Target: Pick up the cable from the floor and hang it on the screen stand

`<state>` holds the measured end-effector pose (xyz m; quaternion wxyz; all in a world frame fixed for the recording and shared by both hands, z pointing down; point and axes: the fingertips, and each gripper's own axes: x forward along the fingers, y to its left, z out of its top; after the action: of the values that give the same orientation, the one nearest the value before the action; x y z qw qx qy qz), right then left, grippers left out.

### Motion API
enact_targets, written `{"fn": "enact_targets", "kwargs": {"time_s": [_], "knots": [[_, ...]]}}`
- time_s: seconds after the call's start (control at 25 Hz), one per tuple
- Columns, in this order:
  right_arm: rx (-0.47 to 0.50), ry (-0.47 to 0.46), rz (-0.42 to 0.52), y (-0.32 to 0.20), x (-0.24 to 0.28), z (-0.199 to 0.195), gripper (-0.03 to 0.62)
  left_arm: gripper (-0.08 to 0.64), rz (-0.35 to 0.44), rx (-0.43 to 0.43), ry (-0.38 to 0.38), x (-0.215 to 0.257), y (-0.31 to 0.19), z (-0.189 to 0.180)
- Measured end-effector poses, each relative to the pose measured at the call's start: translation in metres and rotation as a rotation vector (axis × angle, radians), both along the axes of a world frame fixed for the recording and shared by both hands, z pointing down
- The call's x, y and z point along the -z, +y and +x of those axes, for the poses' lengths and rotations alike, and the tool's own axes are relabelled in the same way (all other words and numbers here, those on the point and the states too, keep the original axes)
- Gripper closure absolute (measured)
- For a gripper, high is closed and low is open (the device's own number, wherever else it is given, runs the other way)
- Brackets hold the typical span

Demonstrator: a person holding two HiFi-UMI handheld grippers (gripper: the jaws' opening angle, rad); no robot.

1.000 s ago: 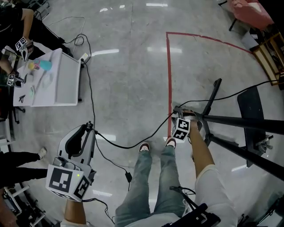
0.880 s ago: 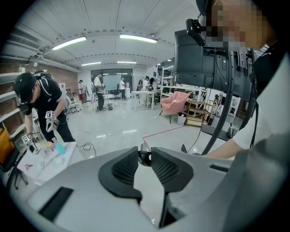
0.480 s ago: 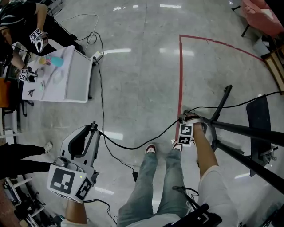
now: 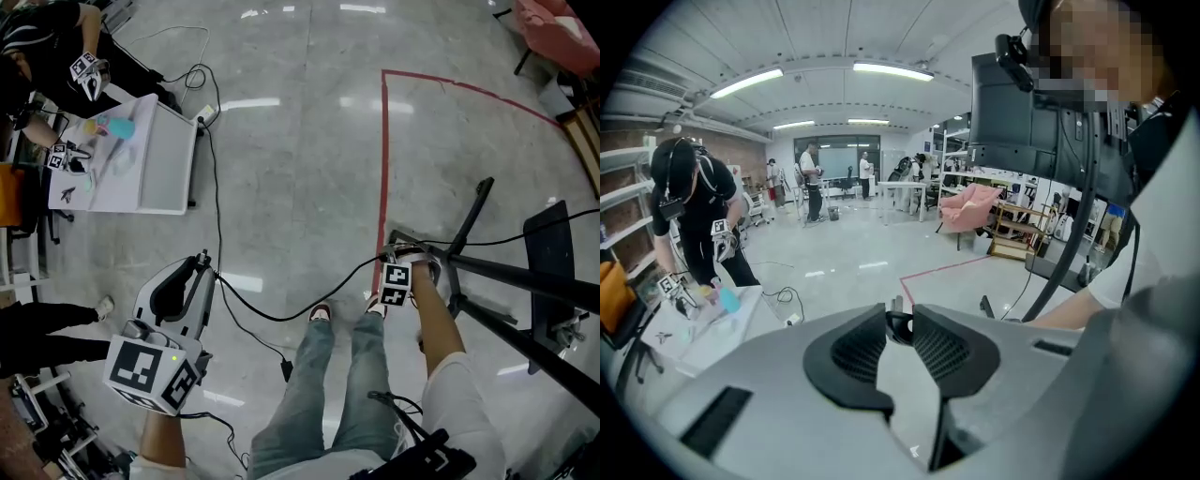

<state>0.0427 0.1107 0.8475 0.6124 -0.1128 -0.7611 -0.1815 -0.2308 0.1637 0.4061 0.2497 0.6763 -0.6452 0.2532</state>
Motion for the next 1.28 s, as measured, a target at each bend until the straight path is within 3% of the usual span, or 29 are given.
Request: {"fn": "enact_targets", "kwargs": {"time_s": [0.28,0.52,0.76,0.96,1.12,1.28], "knots": [[-0.292,-0.215,-0.308,0.024,0.067,-0.004,0.554,0.471,-0.063,0.037,0.060,-0.050,-0.006,0.000],[-0.618,-0.510,-0.541,0.016,0.162,0.000,0.560,0.471,-0.063,0.123,0.263,-0.066,-0.028,0.018],[-0.816,-0.741,-0.538,-0.022,0.278,0.009,0.563,0.471,-0.021,0.211,0.383,-0.052,-0.061,0.038],[-0.961,-0.816,-0.497,-0.059,0.374,0.018,0.565,0.471,0.027,0.321,0.523,-0.030,-0.093,0.041],[-1.060,-0.906,-0.474,-0.096,0.452,0.023,0.565,0.472,0.063,0.328,0.564,0.001,-0.126,0.053],[-1.063,-0.945,-0.388,-0.125,0.521,0.022,0.565,0.472,0.107,0.326,0.632,0.038,-0.159,0.070]]}}
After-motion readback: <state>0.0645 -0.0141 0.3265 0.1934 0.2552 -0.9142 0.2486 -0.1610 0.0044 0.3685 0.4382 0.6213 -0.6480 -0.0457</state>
